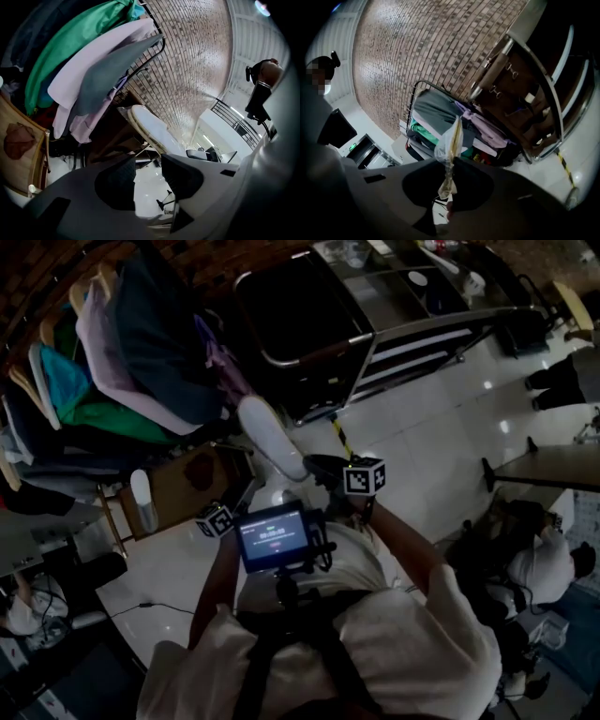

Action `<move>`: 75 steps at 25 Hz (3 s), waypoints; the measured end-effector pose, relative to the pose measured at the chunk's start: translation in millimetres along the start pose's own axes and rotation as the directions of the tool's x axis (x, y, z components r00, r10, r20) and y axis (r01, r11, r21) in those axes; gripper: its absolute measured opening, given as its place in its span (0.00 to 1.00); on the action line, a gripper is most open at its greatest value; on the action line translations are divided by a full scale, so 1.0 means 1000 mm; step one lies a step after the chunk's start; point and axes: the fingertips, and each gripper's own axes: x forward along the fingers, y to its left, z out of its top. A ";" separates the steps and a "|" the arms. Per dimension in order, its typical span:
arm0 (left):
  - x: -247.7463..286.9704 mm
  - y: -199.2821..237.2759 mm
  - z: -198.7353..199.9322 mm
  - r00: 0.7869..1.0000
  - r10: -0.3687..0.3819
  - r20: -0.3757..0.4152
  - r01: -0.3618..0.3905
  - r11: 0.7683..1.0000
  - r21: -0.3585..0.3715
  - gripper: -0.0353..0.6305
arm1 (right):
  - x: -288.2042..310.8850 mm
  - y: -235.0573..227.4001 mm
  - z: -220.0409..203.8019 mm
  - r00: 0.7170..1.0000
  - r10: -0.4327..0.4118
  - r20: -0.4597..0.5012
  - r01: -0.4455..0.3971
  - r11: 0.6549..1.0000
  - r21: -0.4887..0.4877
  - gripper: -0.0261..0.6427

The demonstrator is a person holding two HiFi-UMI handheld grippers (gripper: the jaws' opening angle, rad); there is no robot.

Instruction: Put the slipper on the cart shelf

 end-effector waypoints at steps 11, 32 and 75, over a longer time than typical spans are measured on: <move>0.077 -0.042 -0.010 1.000 0.012 0.019 -0.011 1.000 -0.017 0.29 | -0.093 -0.005 0.056 0.996 0.028 0.086 -0.025 0.999 -0.043 0.12; 0.213 -0.134 -0.046 0.990 0.140 -0.030 -0.136 0.985 0.107 0.16 | -0.283 -0.063 0.151 0.957 0.043 0.286 -0.023 0.997 -0.074 0.12; 0.369 -0.164 -0.012 0.979 0.016 -0.202 0.033 0.970 0.240 0.09 | -0.367 -0.127 0.256 0.891 -0.161 0.424 0.198 0.979 -0.044 0.12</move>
